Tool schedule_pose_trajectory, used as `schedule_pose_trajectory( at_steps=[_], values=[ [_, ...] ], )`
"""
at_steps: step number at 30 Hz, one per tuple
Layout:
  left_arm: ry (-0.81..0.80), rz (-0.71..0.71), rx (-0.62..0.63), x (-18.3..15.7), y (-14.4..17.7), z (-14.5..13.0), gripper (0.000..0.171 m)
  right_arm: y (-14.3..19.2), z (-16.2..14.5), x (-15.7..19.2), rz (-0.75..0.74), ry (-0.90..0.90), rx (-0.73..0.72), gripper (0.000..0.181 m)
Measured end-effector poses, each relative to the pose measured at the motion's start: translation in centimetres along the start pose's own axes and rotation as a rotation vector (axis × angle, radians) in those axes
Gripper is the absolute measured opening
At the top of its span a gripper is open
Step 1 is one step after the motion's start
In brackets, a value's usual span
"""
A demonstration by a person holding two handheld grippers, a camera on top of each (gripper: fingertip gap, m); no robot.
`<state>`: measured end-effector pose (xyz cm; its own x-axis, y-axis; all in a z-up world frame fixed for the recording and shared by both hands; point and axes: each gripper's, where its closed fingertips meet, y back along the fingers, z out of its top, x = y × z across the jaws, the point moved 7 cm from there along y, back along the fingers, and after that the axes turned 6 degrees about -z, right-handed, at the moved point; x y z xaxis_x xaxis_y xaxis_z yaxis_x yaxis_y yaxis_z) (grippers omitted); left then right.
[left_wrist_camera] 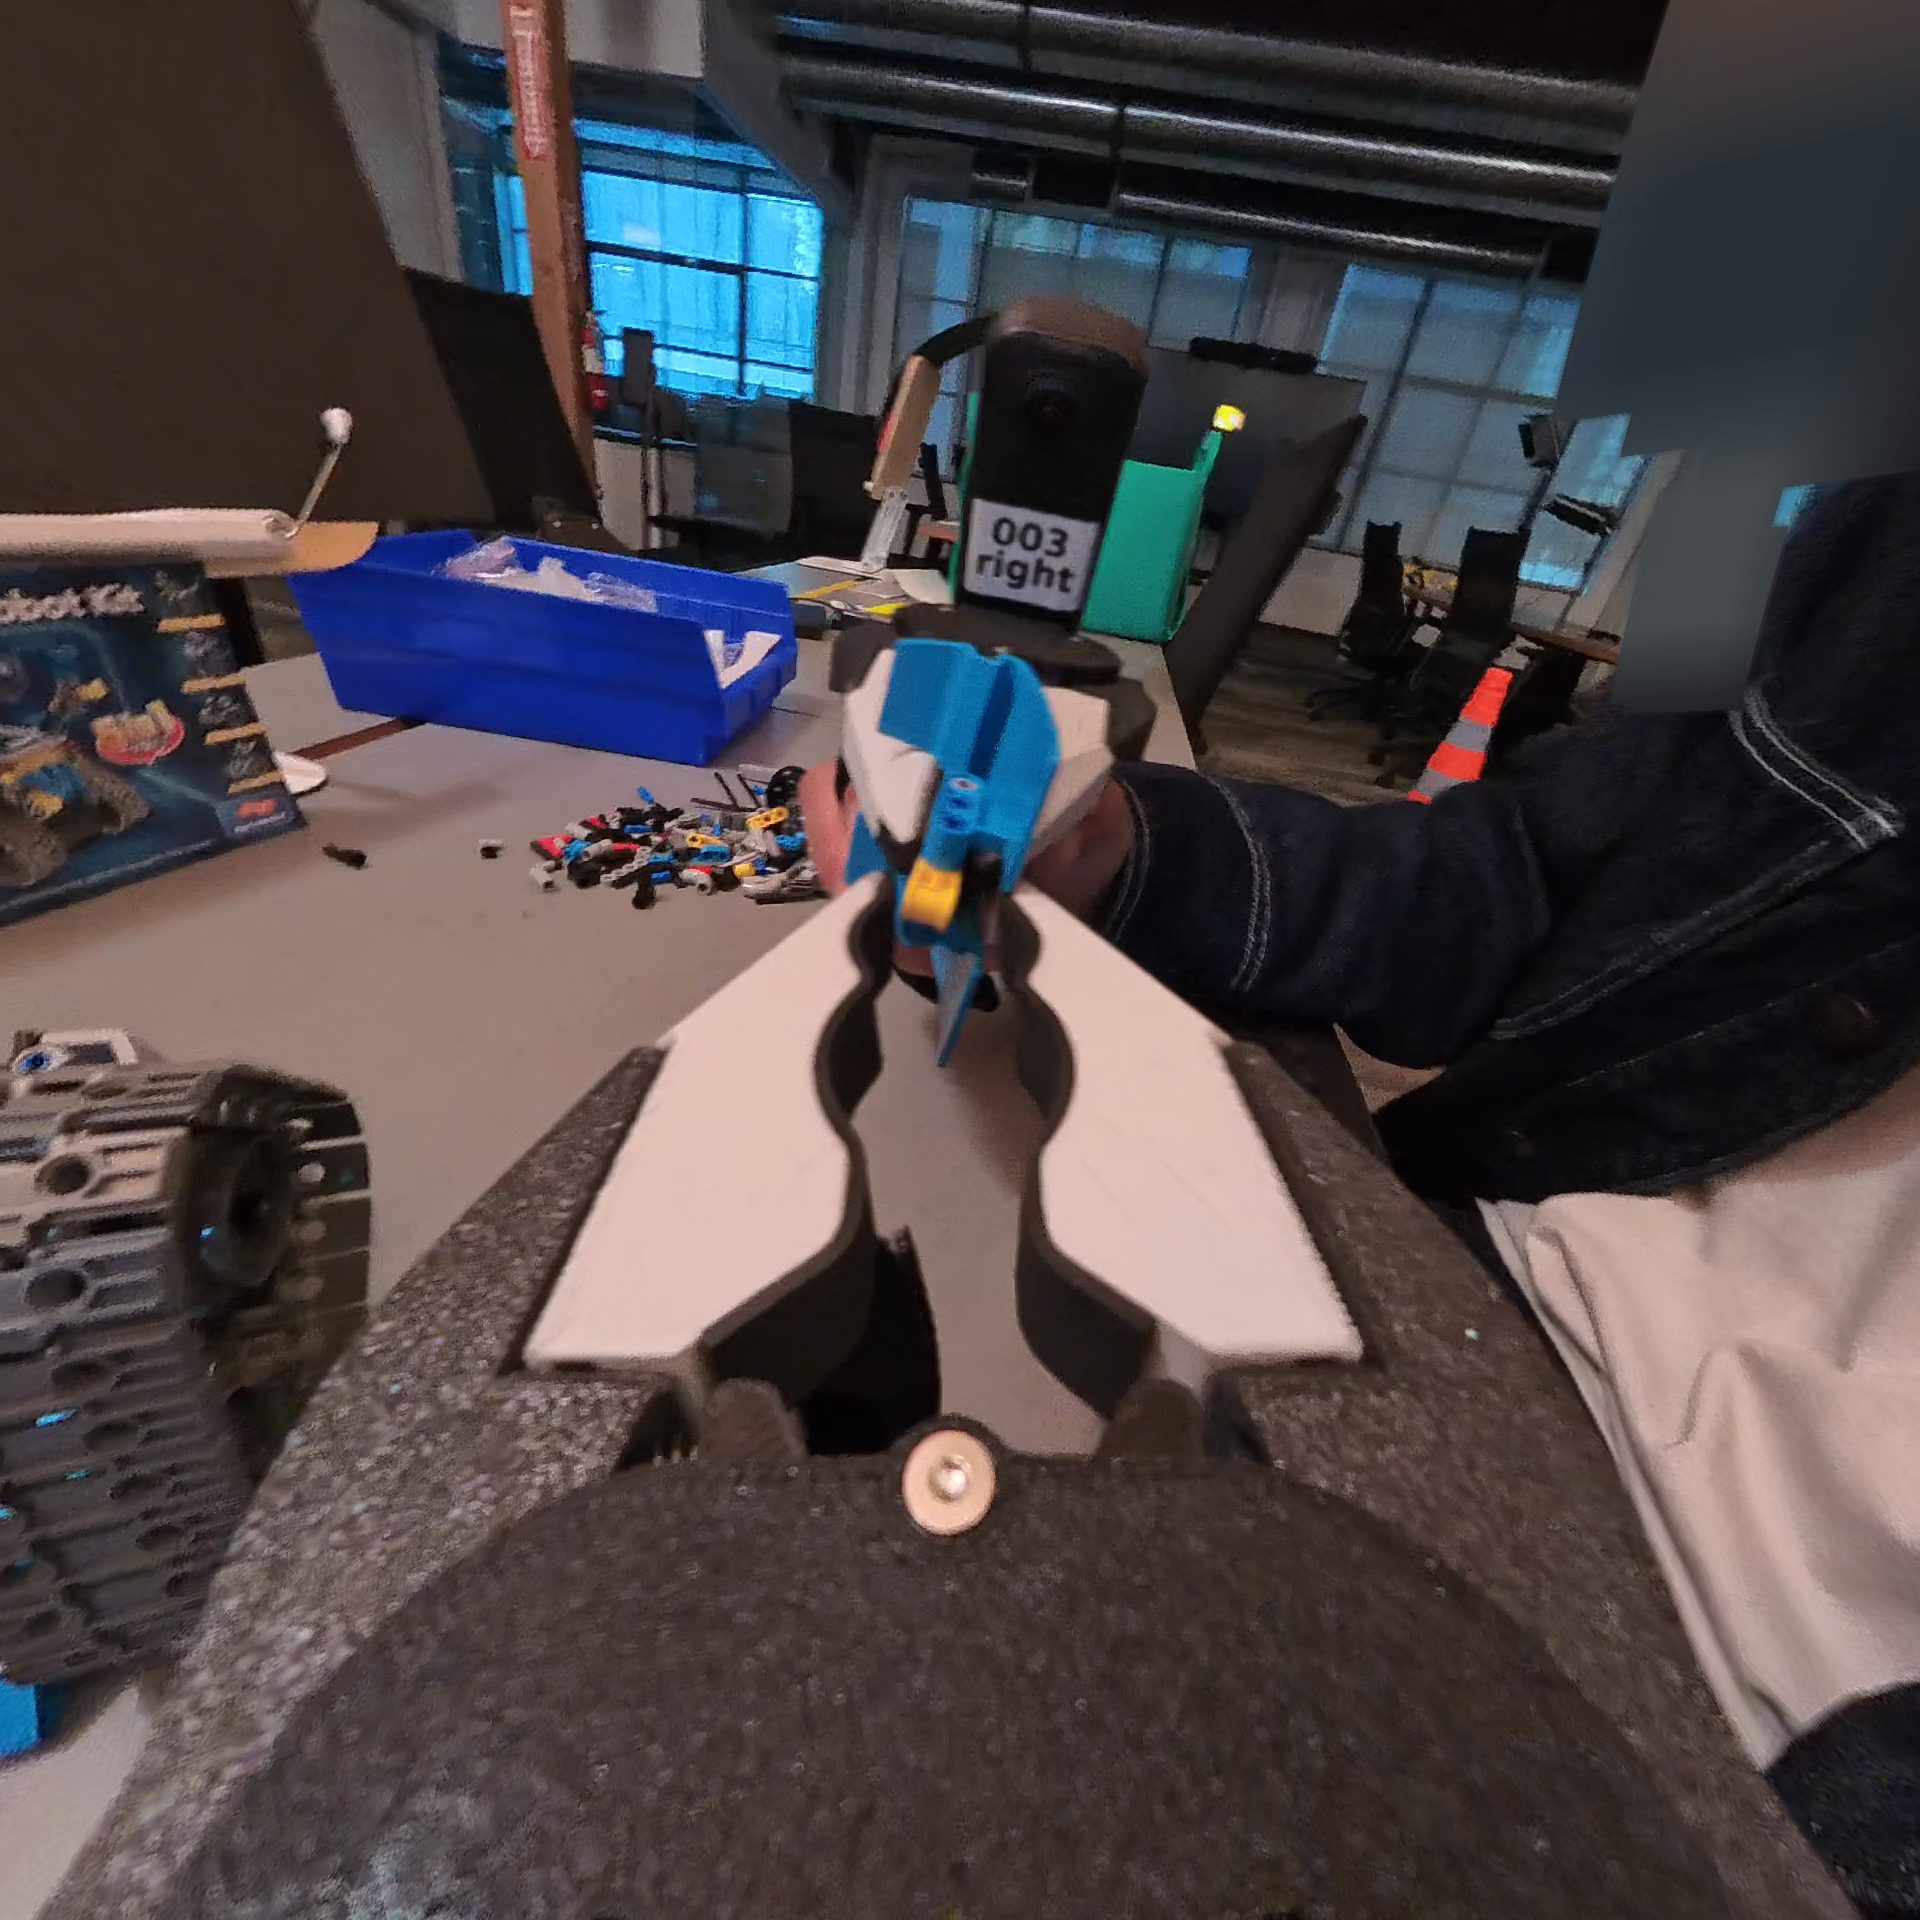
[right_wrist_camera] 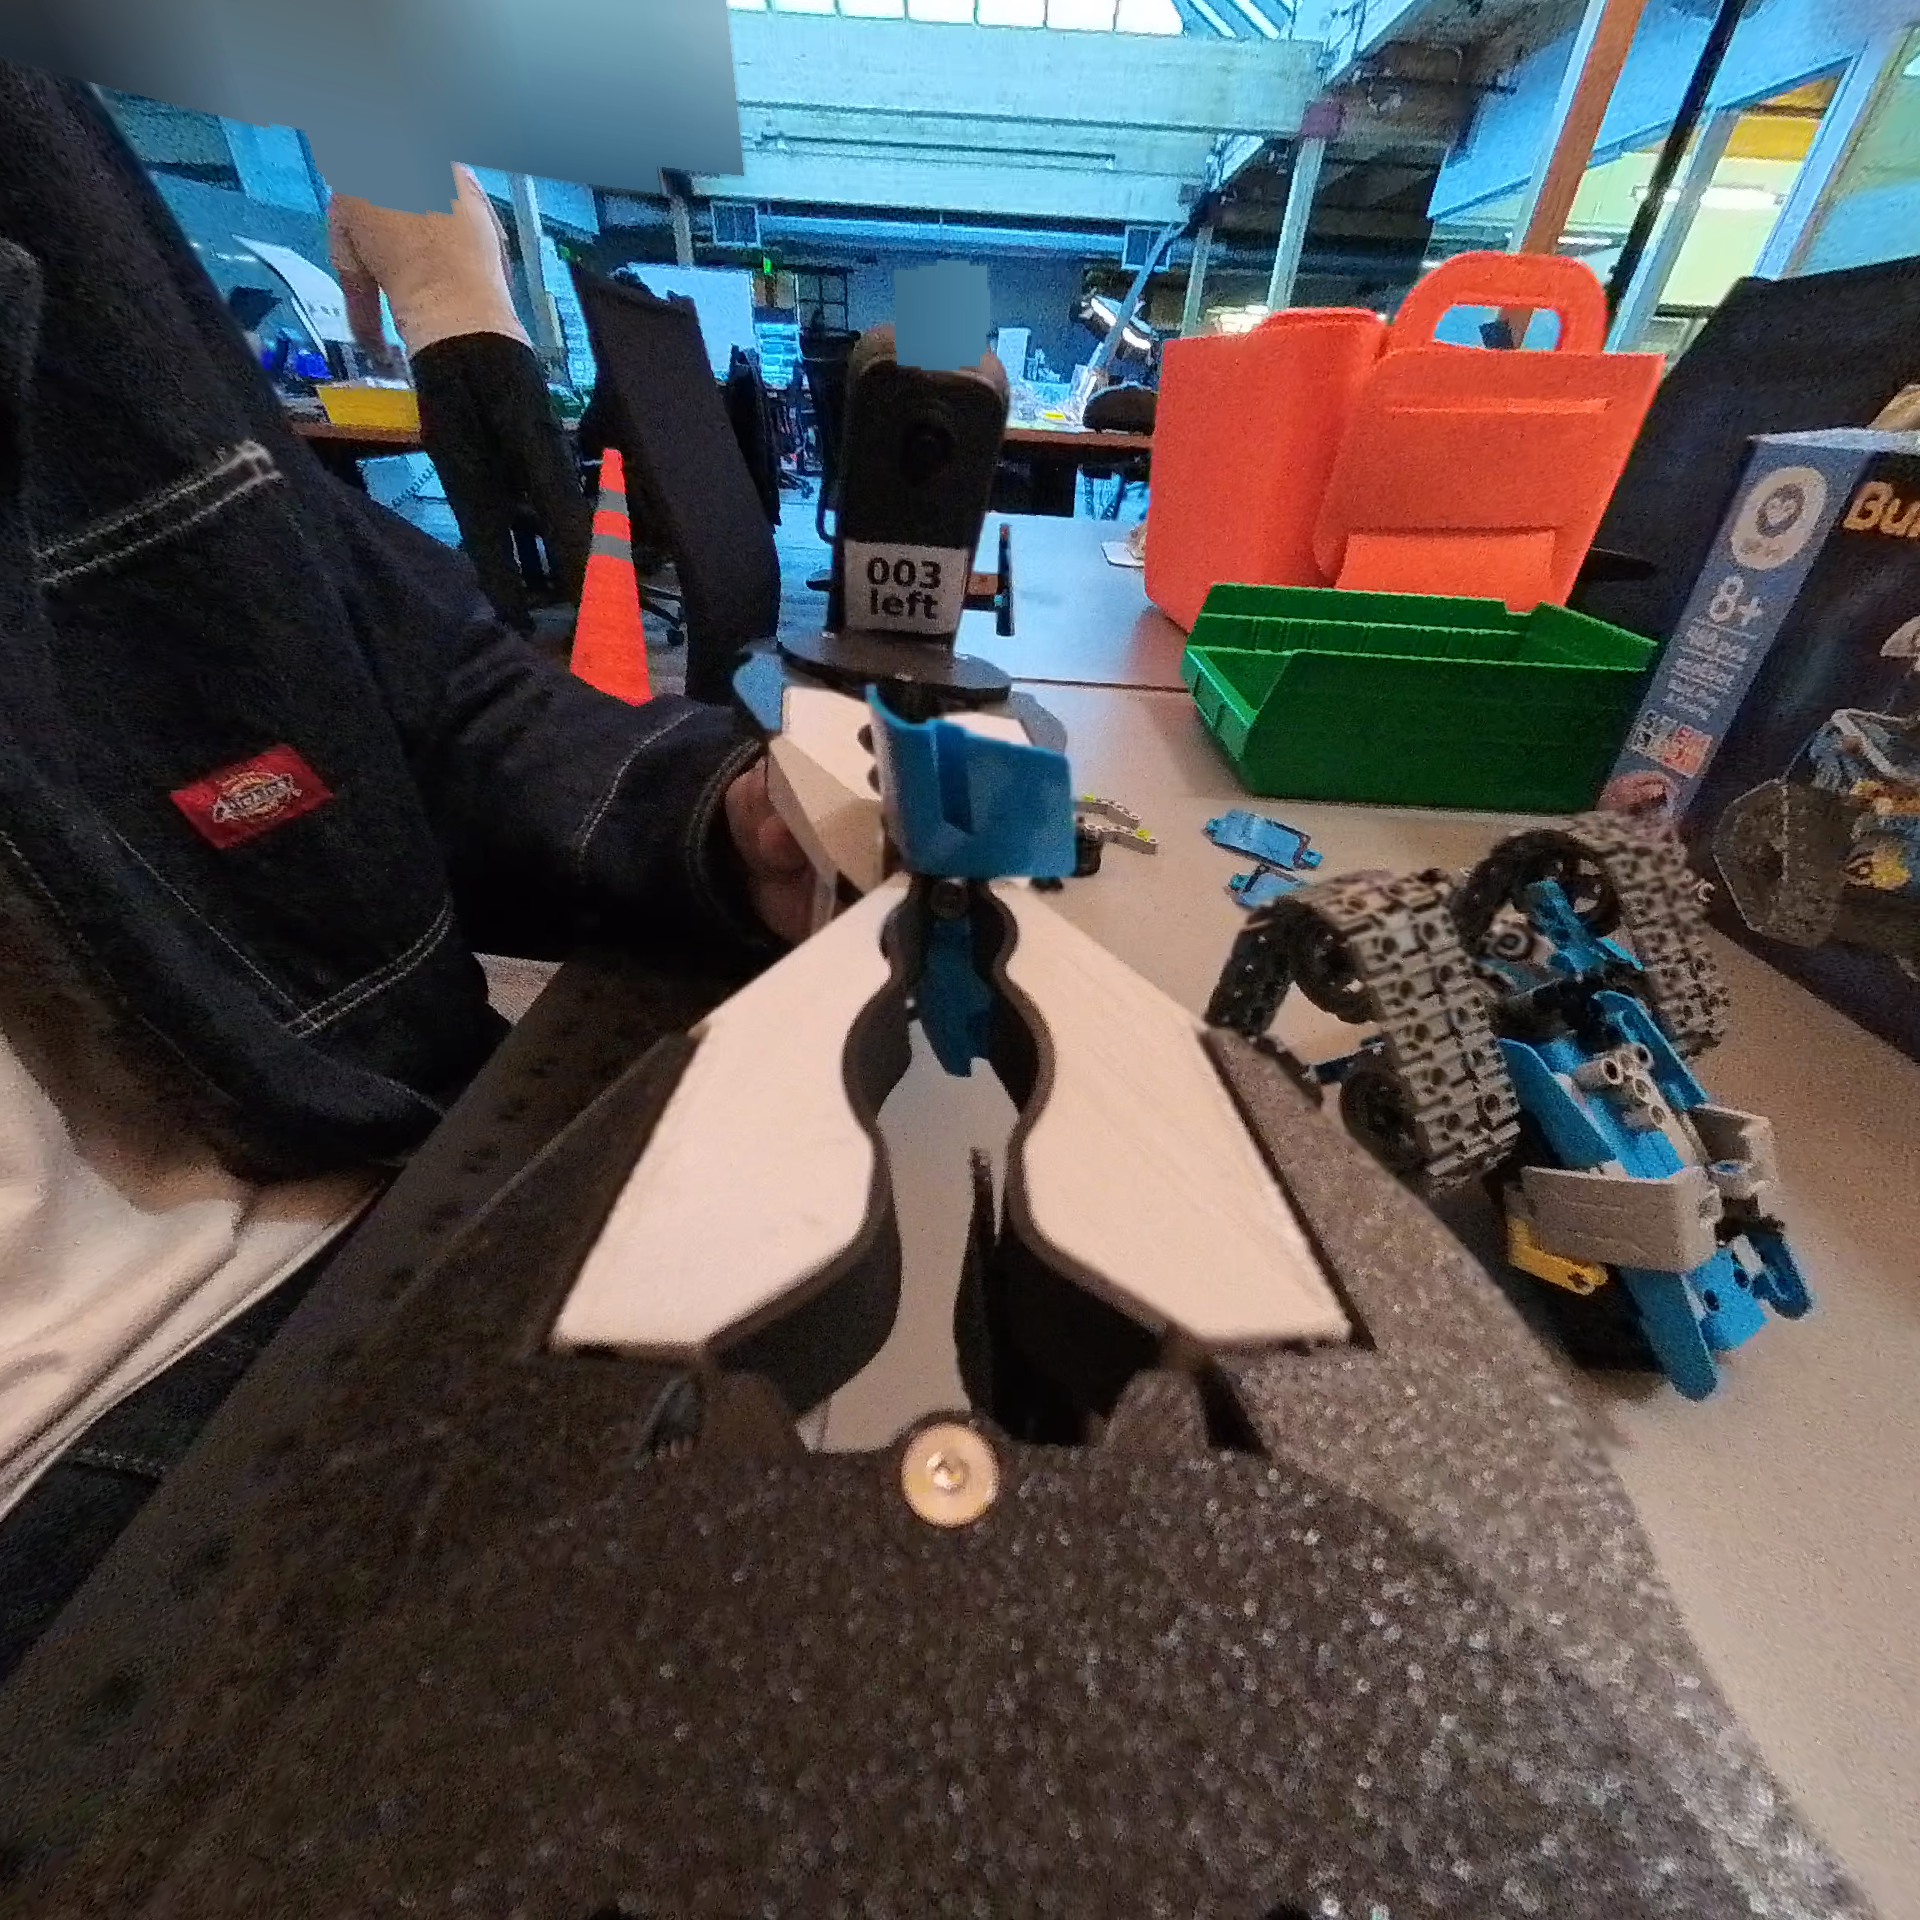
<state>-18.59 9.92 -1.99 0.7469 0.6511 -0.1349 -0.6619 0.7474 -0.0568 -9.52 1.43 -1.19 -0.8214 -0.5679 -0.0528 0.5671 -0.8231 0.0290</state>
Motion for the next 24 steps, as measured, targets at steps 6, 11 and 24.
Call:
schedule_pose_trajectory(
  at_steps=[6,11,24],
  values=[
    [-0.353,0.202,0.118,-0.5,-0.2,-0.2,0.014,0.1,-0.4,-0.6,-0.076,-0.007,0.042,0.011],
    [-0.615,0.325,0.265,-0.6,-0.6,-1.3,0.017,0.4,-1.1,-0.7,-0.095,0.035,0.148,0.011],
    [-0.723,0.345,0.453,0.0,-0.6,-3.4,0.0,4.0,-2.7,-1.5,0.002,-0.101,0.263,0.021]
  ],
)
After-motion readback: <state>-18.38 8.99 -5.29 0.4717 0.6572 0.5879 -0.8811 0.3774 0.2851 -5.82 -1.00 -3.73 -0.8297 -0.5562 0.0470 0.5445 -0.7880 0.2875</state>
